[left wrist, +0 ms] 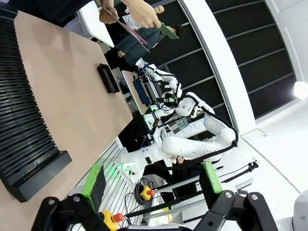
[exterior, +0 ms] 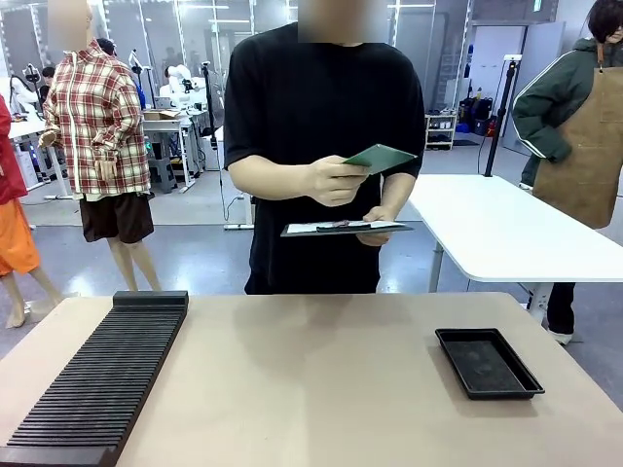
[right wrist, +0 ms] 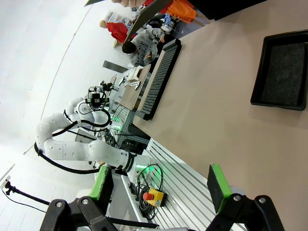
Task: Inspect the PCB.
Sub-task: Pick up the Blank PCB that the human is holding.
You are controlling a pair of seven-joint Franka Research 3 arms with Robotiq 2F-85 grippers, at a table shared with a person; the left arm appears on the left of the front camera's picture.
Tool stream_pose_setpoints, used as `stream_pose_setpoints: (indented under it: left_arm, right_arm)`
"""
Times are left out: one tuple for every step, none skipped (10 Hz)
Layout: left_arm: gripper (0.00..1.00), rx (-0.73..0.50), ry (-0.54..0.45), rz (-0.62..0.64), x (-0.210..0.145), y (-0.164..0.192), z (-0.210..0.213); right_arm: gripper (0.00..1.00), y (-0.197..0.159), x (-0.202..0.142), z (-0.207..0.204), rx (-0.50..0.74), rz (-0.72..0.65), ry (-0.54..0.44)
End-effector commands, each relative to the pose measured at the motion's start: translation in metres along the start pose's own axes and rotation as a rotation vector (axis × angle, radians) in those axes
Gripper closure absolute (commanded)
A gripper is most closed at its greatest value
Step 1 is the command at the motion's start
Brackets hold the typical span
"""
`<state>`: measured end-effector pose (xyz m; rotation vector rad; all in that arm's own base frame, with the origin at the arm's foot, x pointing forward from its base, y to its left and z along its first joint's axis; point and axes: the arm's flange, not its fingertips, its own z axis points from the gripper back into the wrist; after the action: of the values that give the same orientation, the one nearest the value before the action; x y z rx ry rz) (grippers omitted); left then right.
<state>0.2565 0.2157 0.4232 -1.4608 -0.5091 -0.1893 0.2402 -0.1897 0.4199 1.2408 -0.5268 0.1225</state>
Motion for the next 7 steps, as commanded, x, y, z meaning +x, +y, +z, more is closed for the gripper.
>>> stream_pose_setpoints:
  left_arm:
    - [0.0,0.013,0.003,0.0,-0.0008,-0.0042,0.0002]
    - [0.0,0.013,0.003,0.0,-0.0008,-0.0042,0.0002]
    - [0.0,0.013,0.003,0.0,-0.0008,-0.0042,0.0002]
    - [0.0,0.013,0.003,0.0,-0.0008,-0.0042,0.0002]
    - [0.0,0.013,0.003,0.0,-0.0008,-0.0042,0.0002]
    - [0.0,0.013,0.003,0.0,-0.0008,-0.0042,0.0002]
    - [0.0,0.013,0.003,0.0,-0.0008,-0.0042,0.0002]
  right_arm:
    - [0.0,0.0008,0.0005,0.0019,0.008,0.02,-0.002]
    - [0.0,0.0008,0.0005,0.0019,0.008,0.02,-0.002]
    - [0.0,0.0008,0.0005,0.0019,0.008,0.02,-0.002]
    - [0.0,0.0008,0.0005,0.0019,0.008,0.02,-0.002]
    - [0.0,0.0008,0.0005,0.0019,0.008,0.02,-0.002]
    - [0.0,0.0008,0.0005,0.0019,0.008,0.02,-0.002]
    - [0.0,0.0008,0.0005,0.0019,0.008,0.02,-0.002]
